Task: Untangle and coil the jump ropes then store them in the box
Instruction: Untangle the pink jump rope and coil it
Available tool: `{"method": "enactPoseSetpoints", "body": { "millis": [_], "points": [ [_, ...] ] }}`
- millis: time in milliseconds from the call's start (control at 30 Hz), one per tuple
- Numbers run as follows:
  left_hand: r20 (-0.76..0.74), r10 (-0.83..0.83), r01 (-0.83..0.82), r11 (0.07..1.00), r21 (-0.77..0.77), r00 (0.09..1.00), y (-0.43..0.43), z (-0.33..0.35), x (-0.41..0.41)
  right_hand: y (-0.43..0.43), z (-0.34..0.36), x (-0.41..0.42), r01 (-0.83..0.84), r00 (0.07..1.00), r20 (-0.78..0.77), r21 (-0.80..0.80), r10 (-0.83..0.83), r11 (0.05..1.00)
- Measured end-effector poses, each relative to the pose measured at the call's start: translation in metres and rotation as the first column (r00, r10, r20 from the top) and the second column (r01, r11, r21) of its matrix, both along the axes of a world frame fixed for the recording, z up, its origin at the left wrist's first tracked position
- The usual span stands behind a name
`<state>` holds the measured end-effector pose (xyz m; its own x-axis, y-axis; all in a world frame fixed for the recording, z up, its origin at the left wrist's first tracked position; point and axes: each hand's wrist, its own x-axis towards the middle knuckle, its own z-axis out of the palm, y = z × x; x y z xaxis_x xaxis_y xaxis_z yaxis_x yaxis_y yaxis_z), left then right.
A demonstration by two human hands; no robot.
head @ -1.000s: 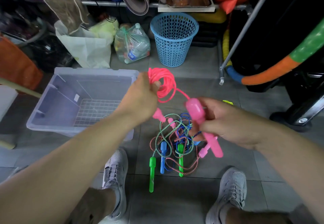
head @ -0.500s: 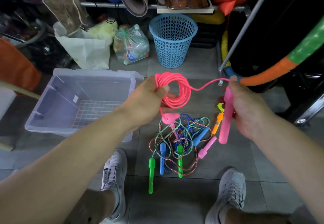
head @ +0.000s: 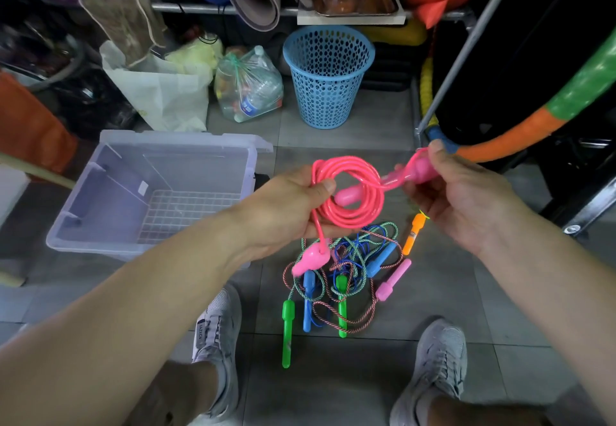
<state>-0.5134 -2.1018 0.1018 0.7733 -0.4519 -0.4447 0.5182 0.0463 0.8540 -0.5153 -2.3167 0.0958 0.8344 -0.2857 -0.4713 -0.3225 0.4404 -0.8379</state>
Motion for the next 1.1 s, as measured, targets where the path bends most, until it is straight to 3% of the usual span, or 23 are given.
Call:
{"method": "enactPoseSetpoints", "body": {
  "millis": [100,333,467,667,800,867,933,1100],
  "points": [
    [0.018,-0.097,0.096,0.994,0.051,0.995,0.0,-0.003,-0.004,0.0,-0.003,-0.004,-0.116,0.991,-0.067,-0.053,0.112,0.992],
    [0.048,-0.109,0.111,0.992,-0.052,0.993,0.002,0.001,-0.002,0.001,0.002,-0.003,-0.026,0.999,-0.042,0.082,0.03,0.996],
    [0.044,-0.142,0.142,0.99,-0.004,0.989,0.0,-0.002,-0.004,0.009,0.001,-0.01,-0.19,0.982,-0.012,0.022,0.191,0.981],
    [0.168,-0.128,0.109,0.987,0.115,0.977,-0.003,-0.005,-0.006,0.025,-0.001,-0.016,-0.388,0.922,-0.011,-0.004,0.388,0.922],
    [0.306,-0.081,0.027,0.984,0.178,0.949,-0.003,-0.001,-0.004,0.02,0.002,-0.019,-0.511,0.859,-0.058,-0.009,0.509,0.86],
    [0.356,-0.079,0.006,0.979,0.203,0.931,-0.005,0.003,-0.004,0.021,0.004,-0.025,-0.623,0.778,-0.028,0.095,0.627,0.777],
    [0.44,-0.134,-0.018,0.946,0.324,0.888,-0.006,0.0,-0.004,0.025,0.004,-0.03,-0.71,0.702,0.048,0.13,0.711,0.692],
    [0.53,-0.253,-0.085,0.842,0.533,0.809,-0.005,-0.004,-0.007,0.042,0.004,-0.035,-0.582,0.813,0.014,0.049,0.582,0.812]
  ]
}}
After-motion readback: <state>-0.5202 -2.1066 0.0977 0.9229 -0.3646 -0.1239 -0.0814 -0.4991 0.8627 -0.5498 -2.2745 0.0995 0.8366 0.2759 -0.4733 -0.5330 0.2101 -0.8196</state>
